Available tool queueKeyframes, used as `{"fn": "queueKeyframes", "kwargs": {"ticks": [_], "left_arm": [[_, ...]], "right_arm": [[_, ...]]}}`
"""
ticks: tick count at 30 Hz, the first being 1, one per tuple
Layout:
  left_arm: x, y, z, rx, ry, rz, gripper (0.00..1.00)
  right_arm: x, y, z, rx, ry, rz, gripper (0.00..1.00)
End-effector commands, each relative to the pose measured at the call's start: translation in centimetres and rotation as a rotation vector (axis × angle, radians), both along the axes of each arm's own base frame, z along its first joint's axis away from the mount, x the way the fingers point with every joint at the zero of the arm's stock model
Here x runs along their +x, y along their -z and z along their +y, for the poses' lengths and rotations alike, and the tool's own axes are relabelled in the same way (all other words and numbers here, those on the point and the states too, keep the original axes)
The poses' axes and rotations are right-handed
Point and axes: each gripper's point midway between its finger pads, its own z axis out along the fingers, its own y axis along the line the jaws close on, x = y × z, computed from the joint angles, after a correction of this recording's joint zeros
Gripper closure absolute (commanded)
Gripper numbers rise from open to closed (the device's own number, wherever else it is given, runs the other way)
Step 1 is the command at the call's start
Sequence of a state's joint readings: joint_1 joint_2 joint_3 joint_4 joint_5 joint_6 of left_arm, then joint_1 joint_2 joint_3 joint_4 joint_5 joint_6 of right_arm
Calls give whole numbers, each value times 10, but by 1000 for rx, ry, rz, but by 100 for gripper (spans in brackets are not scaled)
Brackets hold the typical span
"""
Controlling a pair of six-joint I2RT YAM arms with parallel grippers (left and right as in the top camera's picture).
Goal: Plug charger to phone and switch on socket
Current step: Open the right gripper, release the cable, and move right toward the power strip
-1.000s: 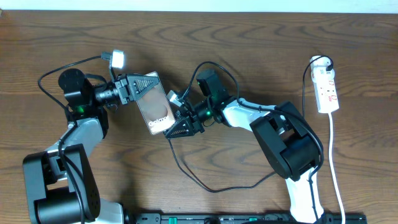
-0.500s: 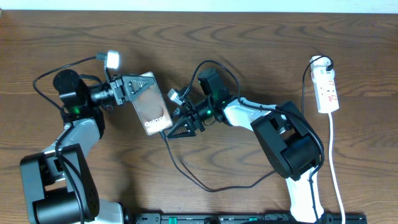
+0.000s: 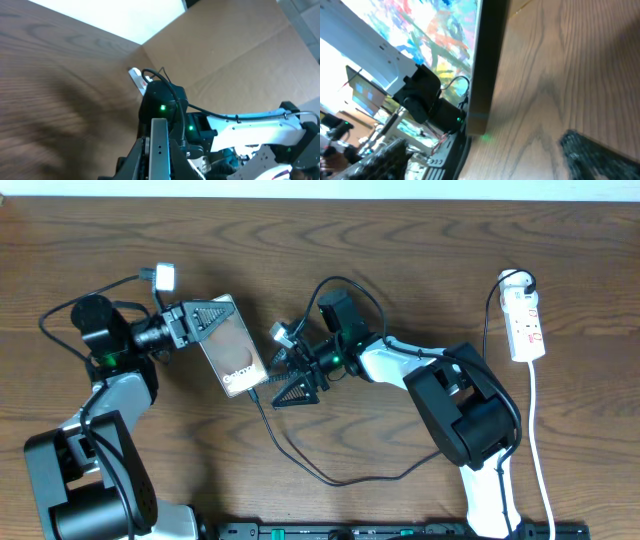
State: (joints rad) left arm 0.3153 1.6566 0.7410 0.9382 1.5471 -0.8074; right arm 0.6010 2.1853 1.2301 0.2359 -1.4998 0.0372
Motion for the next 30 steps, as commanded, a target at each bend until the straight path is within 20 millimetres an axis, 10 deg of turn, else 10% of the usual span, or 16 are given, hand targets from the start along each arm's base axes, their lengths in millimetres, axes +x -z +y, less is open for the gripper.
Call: {"fn": "queueKeyframes", "kwargs": {"ticks": [1,19,30], "left_arm": [[-3,-4,12,0,-14,-3,93],[-2,3,34,-28,-76,67,93],[-6,11,32,-24,-77,62,93]], "right_arm": [[8,-7,-4,15,11,-11,1],[71,18,-30,-242,302,228,1],[89,28,-94,-623,601,134,1]]}}
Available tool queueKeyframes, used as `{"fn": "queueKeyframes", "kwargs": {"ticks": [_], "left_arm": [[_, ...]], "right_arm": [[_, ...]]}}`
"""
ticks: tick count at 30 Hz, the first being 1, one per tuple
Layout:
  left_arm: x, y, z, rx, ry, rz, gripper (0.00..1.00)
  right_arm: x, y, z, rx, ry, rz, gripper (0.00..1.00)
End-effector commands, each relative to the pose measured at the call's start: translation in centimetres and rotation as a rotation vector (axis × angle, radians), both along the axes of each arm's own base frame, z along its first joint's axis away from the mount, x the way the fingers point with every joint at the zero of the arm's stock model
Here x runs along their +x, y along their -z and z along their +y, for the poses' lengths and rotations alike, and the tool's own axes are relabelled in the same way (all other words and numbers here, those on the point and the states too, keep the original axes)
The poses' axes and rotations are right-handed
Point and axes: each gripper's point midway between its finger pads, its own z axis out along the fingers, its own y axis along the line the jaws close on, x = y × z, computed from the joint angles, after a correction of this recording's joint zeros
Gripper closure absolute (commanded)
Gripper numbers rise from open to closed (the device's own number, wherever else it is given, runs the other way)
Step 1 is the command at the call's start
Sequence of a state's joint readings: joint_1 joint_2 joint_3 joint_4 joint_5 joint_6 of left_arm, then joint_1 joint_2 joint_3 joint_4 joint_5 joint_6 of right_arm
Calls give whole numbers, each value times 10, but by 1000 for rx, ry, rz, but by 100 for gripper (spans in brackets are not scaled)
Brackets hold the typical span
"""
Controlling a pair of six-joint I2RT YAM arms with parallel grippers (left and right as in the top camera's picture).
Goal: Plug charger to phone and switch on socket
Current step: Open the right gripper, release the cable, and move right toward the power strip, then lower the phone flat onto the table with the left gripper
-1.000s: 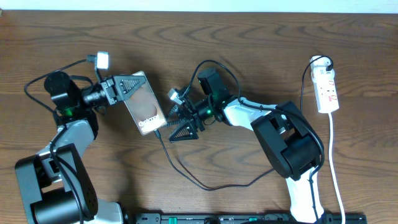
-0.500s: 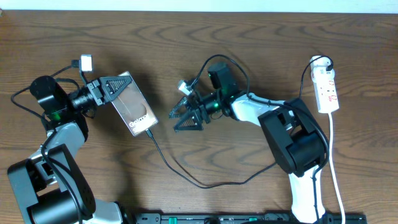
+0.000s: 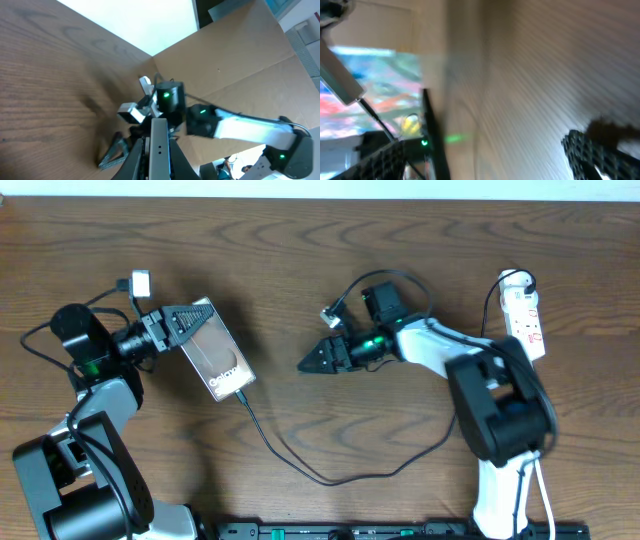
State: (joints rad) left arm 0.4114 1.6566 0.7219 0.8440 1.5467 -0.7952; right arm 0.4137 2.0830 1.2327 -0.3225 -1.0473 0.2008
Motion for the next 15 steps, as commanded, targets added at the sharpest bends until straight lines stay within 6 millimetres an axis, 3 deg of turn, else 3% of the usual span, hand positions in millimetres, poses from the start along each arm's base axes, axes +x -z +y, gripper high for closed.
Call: {"fn": "queueKeyframes", "kwargs": {"ticks": [1,8,15], "left_arm": [[-7,-1,-2,14,20,-36,93],[-12,13,-4,11,-5,-12,92],[-3,45,4,13,-143,113,92]], "right_arm": [[21,-34,-22,-137,46,-248,1],[22,-93,-69,-393,224,-399,1],[17,-154,-99,-445,385,-523,1]]}}
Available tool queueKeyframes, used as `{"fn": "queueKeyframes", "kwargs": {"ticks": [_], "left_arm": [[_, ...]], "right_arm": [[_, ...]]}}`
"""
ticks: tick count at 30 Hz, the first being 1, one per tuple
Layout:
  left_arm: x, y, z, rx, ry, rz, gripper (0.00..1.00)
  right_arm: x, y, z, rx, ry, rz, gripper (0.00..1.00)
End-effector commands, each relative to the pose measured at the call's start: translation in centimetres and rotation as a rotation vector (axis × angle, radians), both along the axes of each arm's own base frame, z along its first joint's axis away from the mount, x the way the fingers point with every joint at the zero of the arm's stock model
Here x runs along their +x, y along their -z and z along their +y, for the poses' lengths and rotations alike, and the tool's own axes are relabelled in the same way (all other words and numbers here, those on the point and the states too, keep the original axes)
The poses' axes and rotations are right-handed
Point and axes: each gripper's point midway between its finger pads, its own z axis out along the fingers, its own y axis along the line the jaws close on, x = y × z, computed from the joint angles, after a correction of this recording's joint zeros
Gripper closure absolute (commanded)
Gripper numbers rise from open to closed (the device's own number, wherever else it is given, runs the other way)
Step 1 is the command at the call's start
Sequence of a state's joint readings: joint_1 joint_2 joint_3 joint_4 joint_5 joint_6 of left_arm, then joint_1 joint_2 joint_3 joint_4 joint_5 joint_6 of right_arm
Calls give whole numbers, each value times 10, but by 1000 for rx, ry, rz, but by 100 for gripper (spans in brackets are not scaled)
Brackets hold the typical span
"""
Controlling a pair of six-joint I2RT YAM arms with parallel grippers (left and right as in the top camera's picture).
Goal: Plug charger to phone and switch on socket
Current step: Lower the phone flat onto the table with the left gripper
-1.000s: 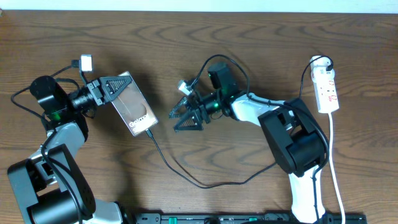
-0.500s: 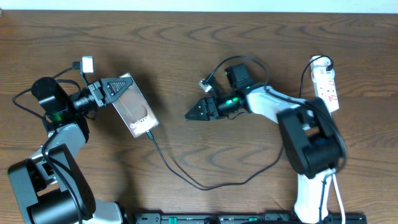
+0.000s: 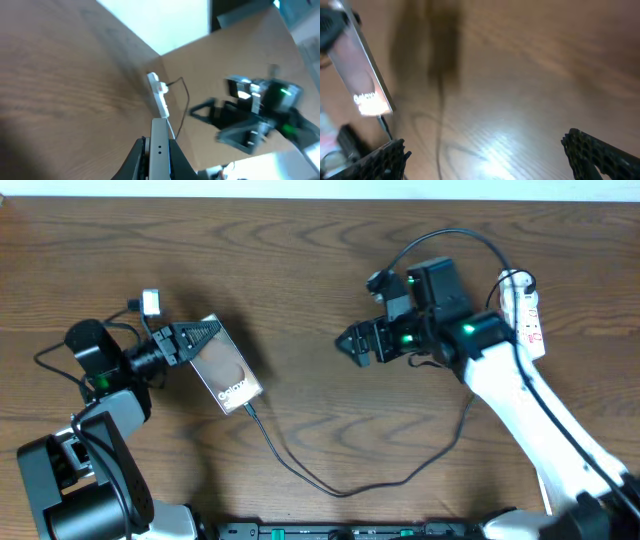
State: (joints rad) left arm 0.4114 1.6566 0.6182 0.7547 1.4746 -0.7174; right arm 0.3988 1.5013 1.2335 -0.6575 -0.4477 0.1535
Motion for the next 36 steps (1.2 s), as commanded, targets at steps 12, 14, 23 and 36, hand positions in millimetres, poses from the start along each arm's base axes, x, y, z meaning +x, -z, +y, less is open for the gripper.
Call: {"fn": "queueKeyframes", "kwargs": {"ticks": [12,14,23,36], "left_arm": [[12,108,58,178,-510,526,93],[7,118,64,204,-547,582,93],[-10,142,73,263,-614,717,93],[-30,155,64,208,-611,878,93]], "right_arm": [[0,-77,-27,41,195,-198,1],[2,-82,-27,54,200,-213,1],[12,-97,-23,111,227,-255,1],[9,-93,-24,107,235,-230,1]]}}
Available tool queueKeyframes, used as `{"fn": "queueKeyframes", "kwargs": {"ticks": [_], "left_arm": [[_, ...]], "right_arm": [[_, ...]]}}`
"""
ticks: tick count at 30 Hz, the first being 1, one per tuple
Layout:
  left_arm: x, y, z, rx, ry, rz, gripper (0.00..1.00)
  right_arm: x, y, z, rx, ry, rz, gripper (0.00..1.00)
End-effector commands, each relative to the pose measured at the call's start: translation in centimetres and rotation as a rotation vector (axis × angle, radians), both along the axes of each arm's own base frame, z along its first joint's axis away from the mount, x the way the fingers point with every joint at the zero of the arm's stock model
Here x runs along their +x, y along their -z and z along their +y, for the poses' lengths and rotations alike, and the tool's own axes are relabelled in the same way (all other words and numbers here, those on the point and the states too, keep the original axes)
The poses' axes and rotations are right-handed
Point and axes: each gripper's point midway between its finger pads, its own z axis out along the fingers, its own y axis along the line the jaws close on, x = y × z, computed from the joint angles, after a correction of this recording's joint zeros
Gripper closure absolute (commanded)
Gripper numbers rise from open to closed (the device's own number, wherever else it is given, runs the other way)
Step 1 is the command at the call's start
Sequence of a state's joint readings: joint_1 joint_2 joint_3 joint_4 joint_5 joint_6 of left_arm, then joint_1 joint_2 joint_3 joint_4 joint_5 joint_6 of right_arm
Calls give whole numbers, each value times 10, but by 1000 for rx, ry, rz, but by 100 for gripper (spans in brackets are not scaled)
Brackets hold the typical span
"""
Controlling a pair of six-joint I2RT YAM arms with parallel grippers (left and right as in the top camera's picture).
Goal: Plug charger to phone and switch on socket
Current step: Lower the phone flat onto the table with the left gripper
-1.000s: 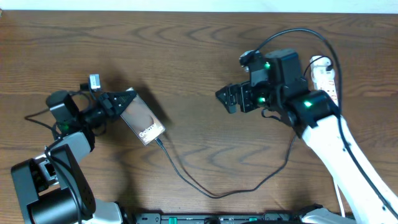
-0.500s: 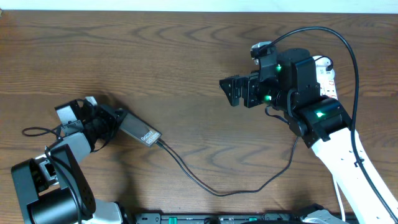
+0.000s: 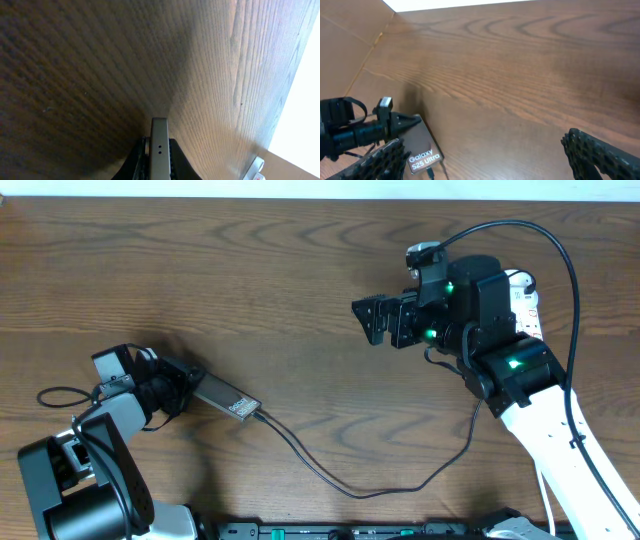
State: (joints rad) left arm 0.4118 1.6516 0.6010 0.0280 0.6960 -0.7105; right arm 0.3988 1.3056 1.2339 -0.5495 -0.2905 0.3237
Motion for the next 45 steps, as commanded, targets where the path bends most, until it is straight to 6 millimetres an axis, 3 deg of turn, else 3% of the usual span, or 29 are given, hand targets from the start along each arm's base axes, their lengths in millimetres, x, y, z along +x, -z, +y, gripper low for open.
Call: {"fn": "queueKeyframes", "kwargs": {"ticks": [1,9,15,31,35,45], "left_arm": [[-3,0,3,-5,-29,28,93],[-15,6,-3,-32,-28,92,92],[-15,6,-3,-32,-28,92,83],[-22,9,-6,-46,-28,127,83],[-22,9,-6,-46,-28,127,67],[-25,10,-7,-52,-28,140,66]], "right_arm": [[-4,-6,-2,6,11,0,1],[-8,1,-4,-30,-8,14,1],[-9,2,-5,-35,-9,19,1],[-10,3,-5,-44,-12,18,1],[-10,4,-6,-44,-12,20,1],[-10,4,-6,-49,-16,17,1]]}}
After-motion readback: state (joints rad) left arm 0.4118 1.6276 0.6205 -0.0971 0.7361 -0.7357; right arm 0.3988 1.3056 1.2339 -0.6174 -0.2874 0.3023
